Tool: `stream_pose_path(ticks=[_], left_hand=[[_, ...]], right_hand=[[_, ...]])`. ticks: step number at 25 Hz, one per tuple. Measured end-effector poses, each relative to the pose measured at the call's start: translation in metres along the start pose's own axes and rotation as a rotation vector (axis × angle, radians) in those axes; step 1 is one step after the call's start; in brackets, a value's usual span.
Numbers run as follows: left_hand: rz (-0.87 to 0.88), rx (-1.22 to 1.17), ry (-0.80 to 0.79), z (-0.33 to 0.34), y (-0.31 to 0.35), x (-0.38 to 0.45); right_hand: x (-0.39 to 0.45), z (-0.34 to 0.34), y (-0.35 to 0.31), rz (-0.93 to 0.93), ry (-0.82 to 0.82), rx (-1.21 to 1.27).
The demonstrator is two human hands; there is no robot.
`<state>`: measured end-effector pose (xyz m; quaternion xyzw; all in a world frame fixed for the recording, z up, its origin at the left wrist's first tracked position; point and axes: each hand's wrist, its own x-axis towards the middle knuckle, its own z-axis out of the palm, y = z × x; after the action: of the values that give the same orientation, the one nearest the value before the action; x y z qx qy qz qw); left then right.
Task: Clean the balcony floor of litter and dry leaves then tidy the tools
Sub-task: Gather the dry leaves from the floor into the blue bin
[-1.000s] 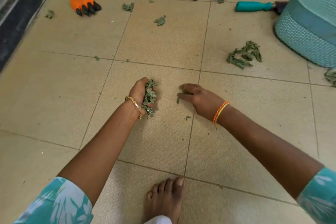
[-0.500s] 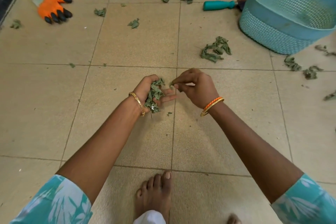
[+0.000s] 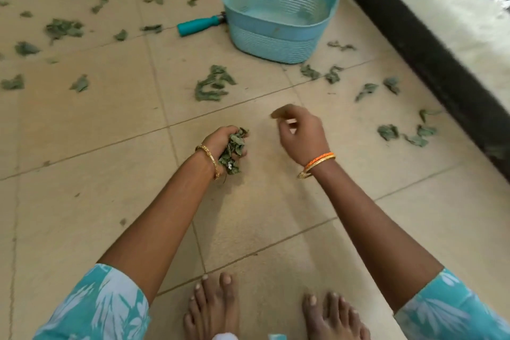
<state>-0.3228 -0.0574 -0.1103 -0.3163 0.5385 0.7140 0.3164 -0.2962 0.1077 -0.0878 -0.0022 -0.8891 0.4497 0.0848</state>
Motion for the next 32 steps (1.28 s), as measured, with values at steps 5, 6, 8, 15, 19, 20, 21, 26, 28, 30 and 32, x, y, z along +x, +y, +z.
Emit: stream_pose_path(ticks=[5, 6, 8, 15, 19, 20, 21, 26, 28, 30, 32], left_hand=[[-0.033, 0.134, -0.090, 0.070, -0.002, 0.011], [-0.031, 0.146, -0.089, 0.081, -0.004, 0.011], [-0.015, 0.182, -0.096, 0.098, -0.009, 0.012], [-0.083, 0.209, -0.250, 0.128, -0.032, 0.014], [-0.117, 0.156, -0.420, 0.151, -0.037, 0.005], [-0.130, 0.171, -0.479, 0.158, -0.039, 0.004], [-0.133, 0.194, -0.537, 0.164, -0.043, 0.005], [-0.168, 0.291, -0.702, 0.189, -0.053, 0.010], [-0.138, 0.369, -0.624, 0.193, -0.054, 0.014], [-0.121, 0.435, -0.515, 0.198, -0.055, 0.017], [-0.117, 0.442, -0.421, 0.201, -0.055, 0.023]], right_hand=[[-0.001, -0.080, 0.102, 0.346, 0.124, -0.492], [-0.004, -0.088, 0.117, 0.388, 0.103, -0.557], [-0.011, -0.094, 0.138, 0.404, 0.091, -0.587], [-0.042, -0.104, 0.133, 0.259, 0.259, -0.520], [-0.044, -0.121, 0.085, 0.455, 0.420, 0.012], [-0.047, -0.122, 0.074, 0.481, 0.412, 0.163], [-0.051, -0.121, 0.067, 0.499, 0.405, 0.280], [-0.063, -0.111, 0.070, 0.452, 0.415, 0.195], [-0.060, -0.119, 0.080, 0.425, 0.408, 0.090], [-0.053, -0.137, 0.099, 0.439, 0.410, -0.010], [-0.043, -0.157, 0.126, 0.524, 0.291, -0.169]])
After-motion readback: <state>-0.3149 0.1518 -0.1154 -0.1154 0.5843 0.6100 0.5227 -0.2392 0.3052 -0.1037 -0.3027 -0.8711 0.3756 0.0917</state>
